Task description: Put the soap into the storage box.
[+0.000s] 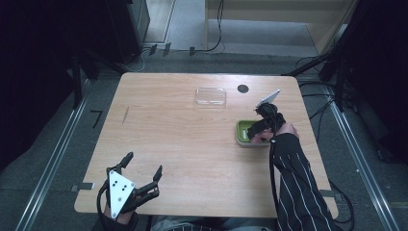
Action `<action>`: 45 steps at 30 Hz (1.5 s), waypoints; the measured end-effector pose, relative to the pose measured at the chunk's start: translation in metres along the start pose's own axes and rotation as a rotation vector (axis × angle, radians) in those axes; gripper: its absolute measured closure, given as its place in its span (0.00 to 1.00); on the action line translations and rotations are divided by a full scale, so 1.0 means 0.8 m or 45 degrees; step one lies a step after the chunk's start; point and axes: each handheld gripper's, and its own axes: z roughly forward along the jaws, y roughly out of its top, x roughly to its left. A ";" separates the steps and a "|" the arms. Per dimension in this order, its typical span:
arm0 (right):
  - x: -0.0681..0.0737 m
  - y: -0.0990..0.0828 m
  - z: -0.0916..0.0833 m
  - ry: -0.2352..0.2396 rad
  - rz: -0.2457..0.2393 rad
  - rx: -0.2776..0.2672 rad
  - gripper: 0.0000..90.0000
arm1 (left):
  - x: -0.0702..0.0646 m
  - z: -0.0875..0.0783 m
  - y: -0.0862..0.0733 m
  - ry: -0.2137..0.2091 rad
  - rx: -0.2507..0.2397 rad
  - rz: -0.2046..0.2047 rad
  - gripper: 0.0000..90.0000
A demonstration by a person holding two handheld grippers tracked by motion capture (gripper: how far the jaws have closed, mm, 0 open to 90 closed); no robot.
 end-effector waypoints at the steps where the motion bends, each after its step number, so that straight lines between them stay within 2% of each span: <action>1: 0.000 0.001 -0.001 0.000 0.001 0.002 0.15 | 0.000 0.000 0.000 0.001 0.001 0.002 0.14; 9: 0.001 0.007 0.003 -0.004 0.018 -0.005 0.15 | 0.000 -0.002 0.000 0.006 0.001 0.000 0.14; 20: 0.001 0.011 0.005 -0.001 0.011 -0.012 0.15 | 0.001 -0.003 0.000 0.009 0.002 0.003 0.14; 34: -0.001 0.018 0.016 0.009 0.061 -0.027 0.15 | 0.001 -0.003 -0.001 0.009 0.003 0.005 0.14; 45: -0.004 0.022 0.023 -0.006 0.096 -0.032 0.15 | 0.001 -0.004 -0.001 0.011 0.004 0.004 0.14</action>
